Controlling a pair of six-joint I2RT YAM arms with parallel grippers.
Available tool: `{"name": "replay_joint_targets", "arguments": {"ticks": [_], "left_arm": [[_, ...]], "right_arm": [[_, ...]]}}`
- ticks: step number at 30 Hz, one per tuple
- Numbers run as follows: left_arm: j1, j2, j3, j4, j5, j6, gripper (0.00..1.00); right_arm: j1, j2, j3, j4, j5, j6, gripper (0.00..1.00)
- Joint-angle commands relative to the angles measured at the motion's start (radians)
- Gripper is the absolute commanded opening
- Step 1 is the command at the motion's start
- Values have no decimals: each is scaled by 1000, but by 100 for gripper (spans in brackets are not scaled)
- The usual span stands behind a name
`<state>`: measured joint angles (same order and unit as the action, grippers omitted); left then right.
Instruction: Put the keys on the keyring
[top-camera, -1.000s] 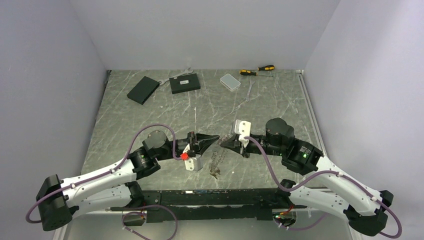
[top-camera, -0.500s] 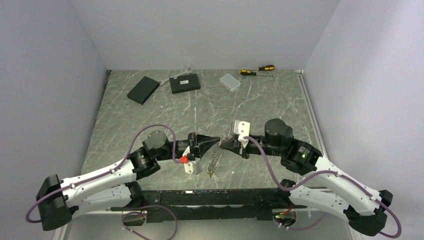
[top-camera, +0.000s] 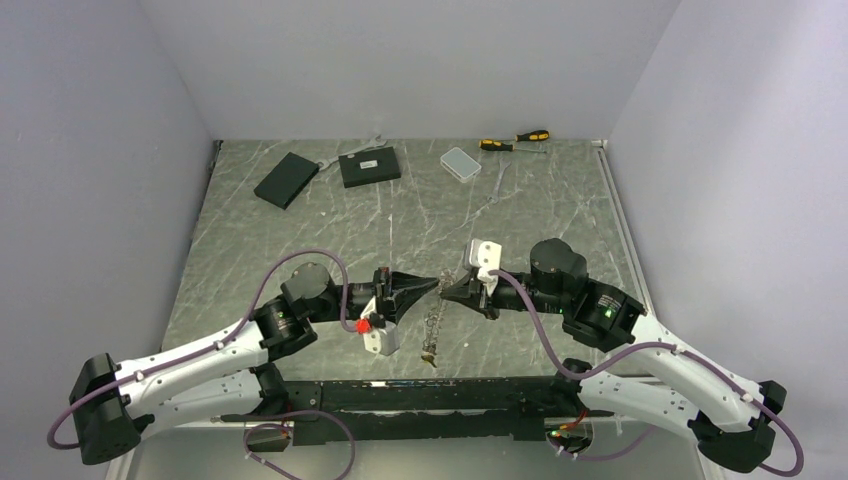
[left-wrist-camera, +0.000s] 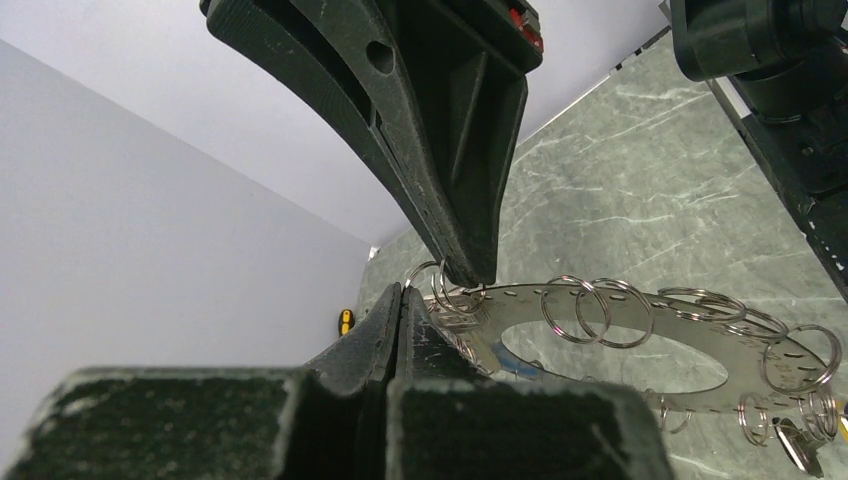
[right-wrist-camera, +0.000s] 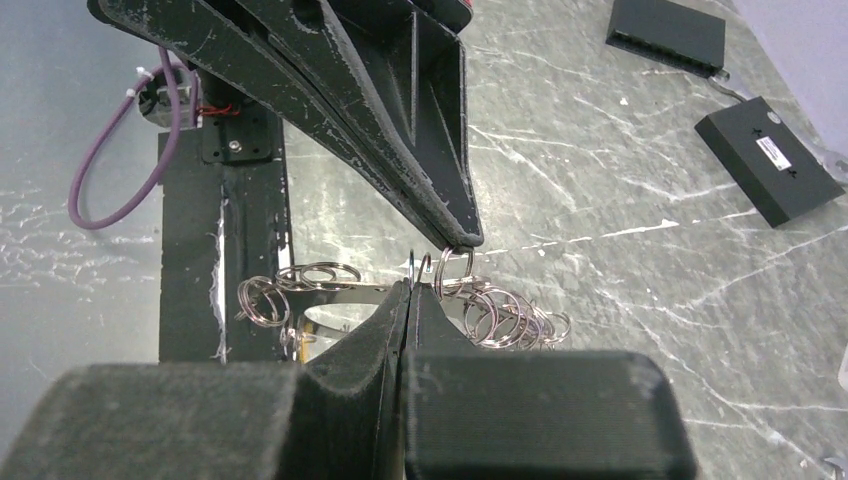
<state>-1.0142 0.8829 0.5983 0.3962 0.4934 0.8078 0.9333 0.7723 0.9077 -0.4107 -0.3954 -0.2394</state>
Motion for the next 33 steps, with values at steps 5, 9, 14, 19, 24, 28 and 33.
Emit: {"name": "replay_joint_targets", "arguments": {"ticks": [5, 9, 14, 19, 24, 28, 33], "left_arm": [[-11, -29, 17, -12, 41, 25, 0], [-12, -35, 16, -22, 42, 32, 0], [-14, -40, 19, -56, 32, 59, 0], [-16, -47, 20, -85, 20, 83, 0], [-17, -44, 13, -89, 9, 91, 0], [-17, -47, 9, -79, 2, 90, 0], [-17, -47, 7, -75, -1, 84, 0]], "right_arm": [[4, 14, 59, 34, 37, 43, 0], [4, 28, 80, 19, 38, 56, 0], [3, 23, 87, 18, 42, 60, 0], [4, 17, 95, 7, 52, 63, 0], [4, 18, 100, 1, 56, 63, 0], [4, 24, 106, -5, 53, 63, 0], [4, 23, 104, 2, 55, 63, 0]]}}
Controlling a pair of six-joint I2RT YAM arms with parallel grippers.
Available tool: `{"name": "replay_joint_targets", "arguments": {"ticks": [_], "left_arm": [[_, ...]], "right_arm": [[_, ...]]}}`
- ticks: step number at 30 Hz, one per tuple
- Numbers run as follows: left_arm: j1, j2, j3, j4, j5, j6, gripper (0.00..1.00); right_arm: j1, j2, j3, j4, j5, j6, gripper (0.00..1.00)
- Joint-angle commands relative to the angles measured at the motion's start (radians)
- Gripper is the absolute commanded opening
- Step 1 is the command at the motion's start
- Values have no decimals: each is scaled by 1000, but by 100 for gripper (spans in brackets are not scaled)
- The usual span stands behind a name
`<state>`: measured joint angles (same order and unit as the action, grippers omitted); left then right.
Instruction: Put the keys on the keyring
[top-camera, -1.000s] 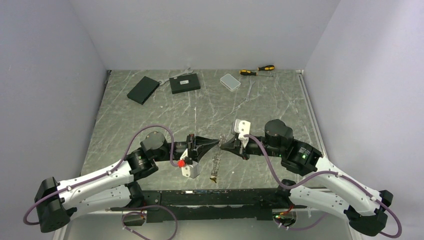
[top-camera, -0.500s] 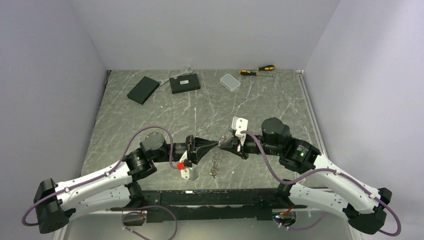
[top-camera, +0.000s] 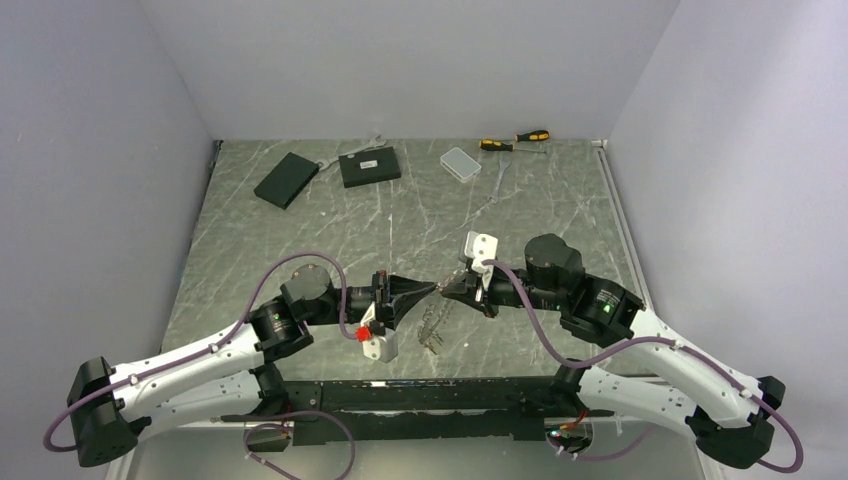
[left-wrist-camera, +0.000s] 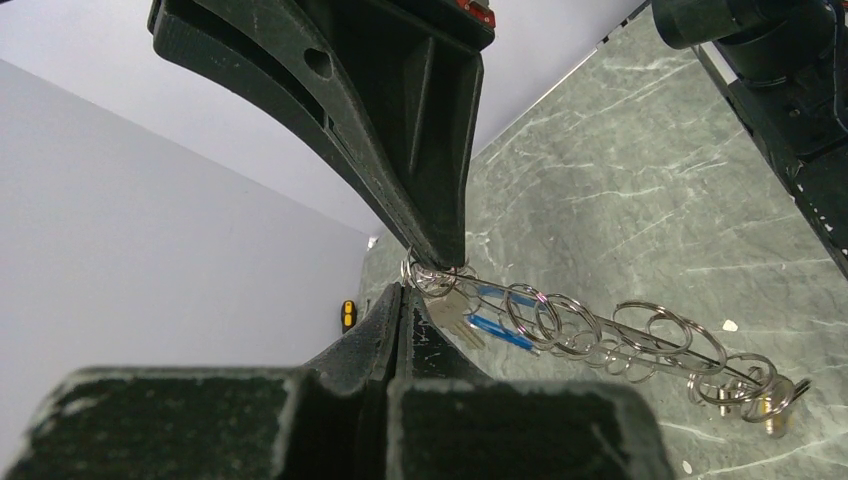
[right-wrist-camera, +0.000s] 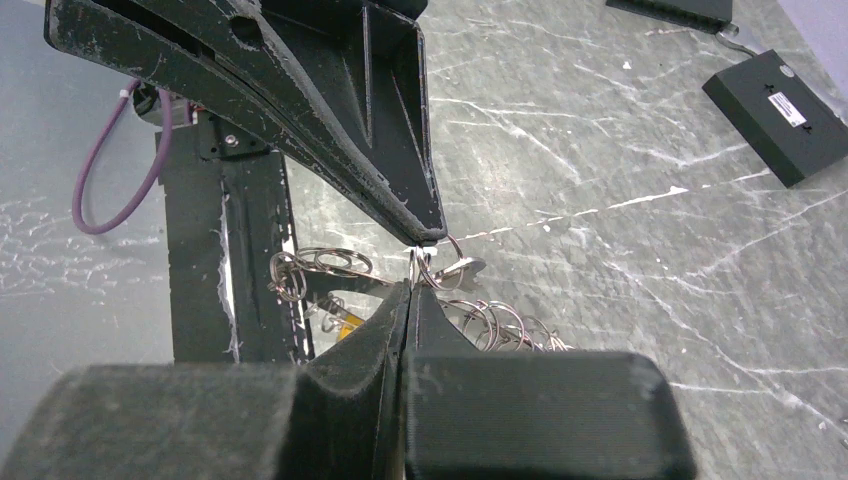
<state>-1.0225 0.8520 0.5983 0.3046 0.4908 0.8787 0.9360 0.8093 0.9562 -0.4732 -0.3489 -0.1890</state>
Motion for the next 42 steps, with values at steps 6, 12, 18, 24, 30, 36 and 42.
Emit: {"name": "replay_joint_targets", "arguments": {"ticks": [6, 12, 18, 24, 30, 36, 42], "left_arm": [[-8, -18, -1, 38, -7, 6, 0], [-8, -22, 8, 29, 3, 23, 0], [-8, -33, 34, -57, 40, 64, 0], [-9, -47, 47, -109, 55, 84, 0], [-10, -57, 51, -125, 57, 89, 0], [-11, -54, 49, -114, 50, 89, 0], [-16, -30, 45, -77, -18, 100, 0]], "right_arm": [[1, -1, 59, 58, -9, 15, 0], [1, 33, 57, 56, -41, 23, 0], [1, 36, 57, 59, -34, 20, 0], [1, 34, 59, 59, -23, 25, 0], [1, 40, 65, 49, -13, 22, 0], [2, 51, 71, 44, -21, 22, 0], [1, 67, 63, 31, -81, 26, 0]]}}
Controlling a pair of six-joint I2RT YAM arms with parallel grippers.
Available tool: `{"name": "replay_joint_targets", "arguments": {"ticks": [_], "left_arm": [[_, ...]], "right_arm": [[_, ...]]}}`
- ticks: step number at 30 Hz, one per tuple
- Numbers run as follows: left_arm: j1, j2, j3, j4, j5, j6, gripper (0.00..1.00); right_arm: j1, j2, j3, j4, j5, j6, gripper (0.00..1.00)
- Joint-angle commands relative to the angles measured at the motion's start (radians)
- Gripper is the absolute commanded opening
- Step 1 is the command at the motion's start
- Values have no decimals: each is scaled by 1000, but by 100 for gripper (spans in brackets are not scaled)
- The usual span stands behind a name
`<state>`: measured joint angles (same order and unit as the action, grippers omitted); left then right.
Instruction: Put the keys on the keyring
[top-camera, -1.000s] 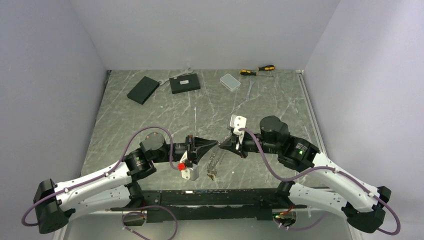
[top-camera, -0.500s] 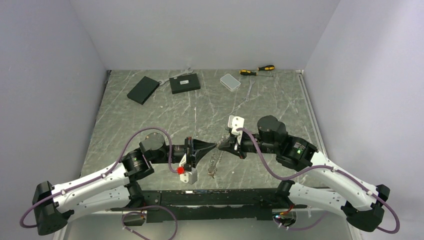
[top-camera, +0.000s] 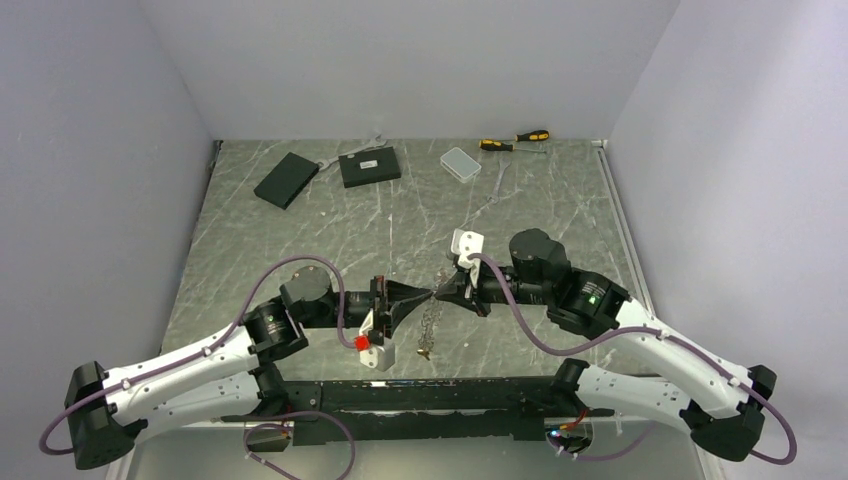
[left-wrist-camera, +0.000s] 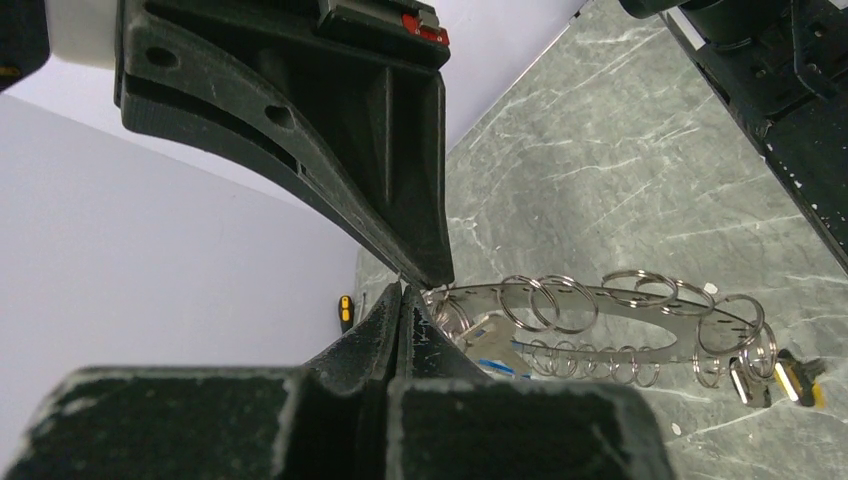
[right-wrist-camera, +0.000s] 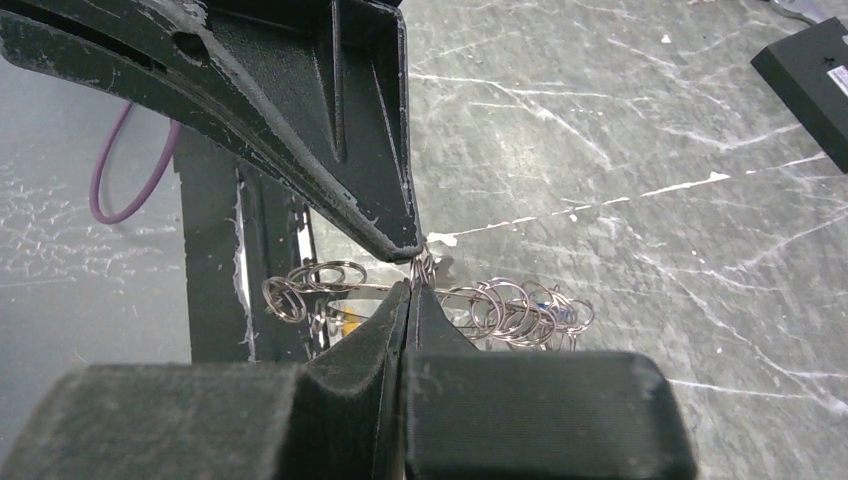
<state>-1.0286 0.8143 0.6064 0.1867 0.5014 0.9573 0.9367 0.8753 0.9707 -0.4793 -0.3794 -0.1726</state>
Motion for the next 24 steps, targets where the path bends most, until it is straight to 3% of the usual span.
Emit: {"name": "replay_joint_targets", "arguments": {"ticks": [1, 12, 17, 19, 24], "left_arm": [[-10, 11, 36, 46, -33, 23, 0], [-10, 10, 32, 40, -80, -12, 0], [-10, -22, 55, -29, -69, -48, 37], [-10, -35, 77, -86, -74, -72, 44], [-8, -54, 103, -149, -121, -146, 49]], "right_arm": [[1, 1, 45, 35, -58, 11, 0], [1, -48, 1, -1, -56, 26, 0], [1, -60, -2, 0, -46, 21, 0], [1, -60, 2, -1, -44, 17, 0], [1, -76, 1, 5, -44, -13, 0]]}}
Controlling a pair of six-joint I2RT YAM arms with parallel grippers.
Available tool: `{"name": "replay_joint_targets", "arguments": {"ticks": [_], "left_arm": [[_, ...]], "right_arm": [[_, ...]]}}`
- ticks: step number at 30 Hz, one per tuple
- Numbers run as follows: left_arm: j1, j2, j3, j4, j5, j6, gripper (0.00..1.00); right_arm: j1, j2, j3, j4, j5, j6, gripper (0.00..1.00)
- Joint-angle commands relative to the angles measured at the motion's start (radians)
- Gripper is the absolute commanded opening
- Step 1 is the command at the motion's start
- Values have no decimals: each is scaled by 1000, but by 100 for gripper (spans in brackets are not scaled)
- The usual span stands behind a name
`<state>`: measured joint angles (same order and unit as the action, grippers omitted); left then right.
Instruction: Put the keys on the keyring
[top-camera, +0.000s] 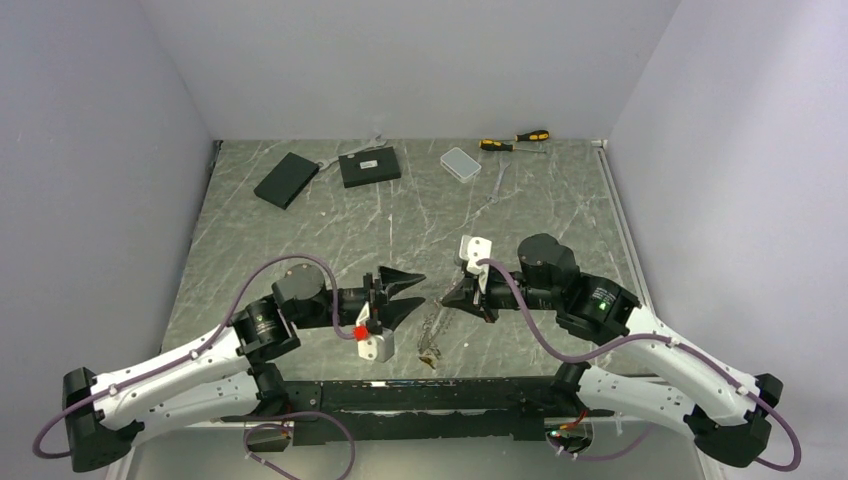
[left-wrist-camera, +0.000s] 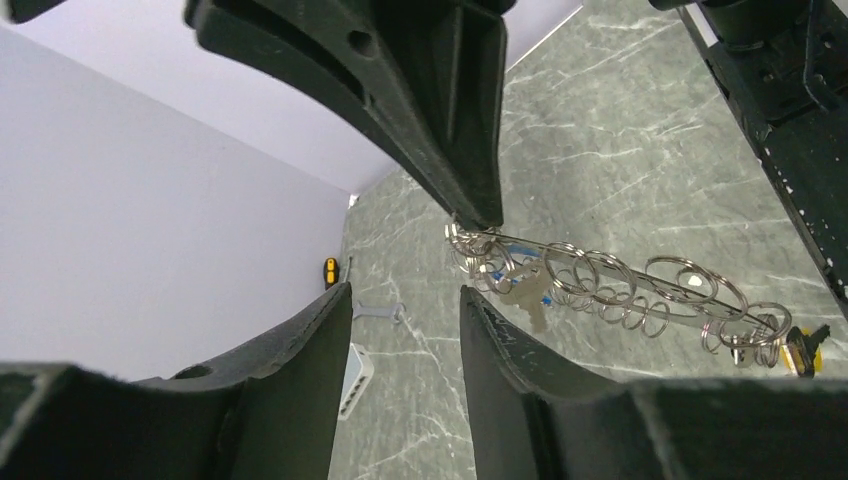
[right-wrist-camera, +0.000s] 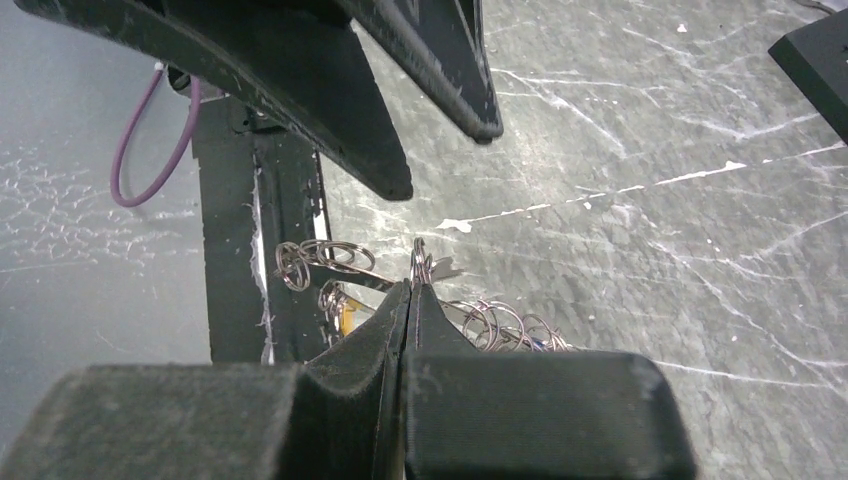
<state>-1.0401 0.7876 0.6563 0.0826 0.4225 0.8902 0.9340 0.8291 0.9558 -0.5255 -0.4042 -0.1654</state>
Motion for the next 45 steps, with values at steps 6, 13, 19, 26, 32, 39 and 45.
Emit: {"name": "replay_joint_targets", "arguments": {"ticks": [6, 13, 19, 26, 32, 39, 45], "left_arm": [[3, -6, 67, -20, -25, -186, 43], [9, 50, 81, 50, -28, -299, 42], [14, 80, 106, 80, 17, -375, 44], [21, 96, 123, 59, 74, -441, 52], [27, 127, 128, 63, 79, -453, 47], [34, 158, 150, 59, 123, -465, 44], [38, 173, 163, 59, 162, -475, 41]], "right_arm": [[3, -63, 1, 80, -35, -61, 0], [3, -100, -9, 108, -48, -114, 0], [3, -100, -7, 111, -41, -143, 0], [3, -91, -10, 117, -40, -167, 0], [3, -94, -12, 122, -46, -171, 0], [3, -106, -17, 117, -33, -172, 0], [3, -111, -22, 120, -26, -173, 0]]}}
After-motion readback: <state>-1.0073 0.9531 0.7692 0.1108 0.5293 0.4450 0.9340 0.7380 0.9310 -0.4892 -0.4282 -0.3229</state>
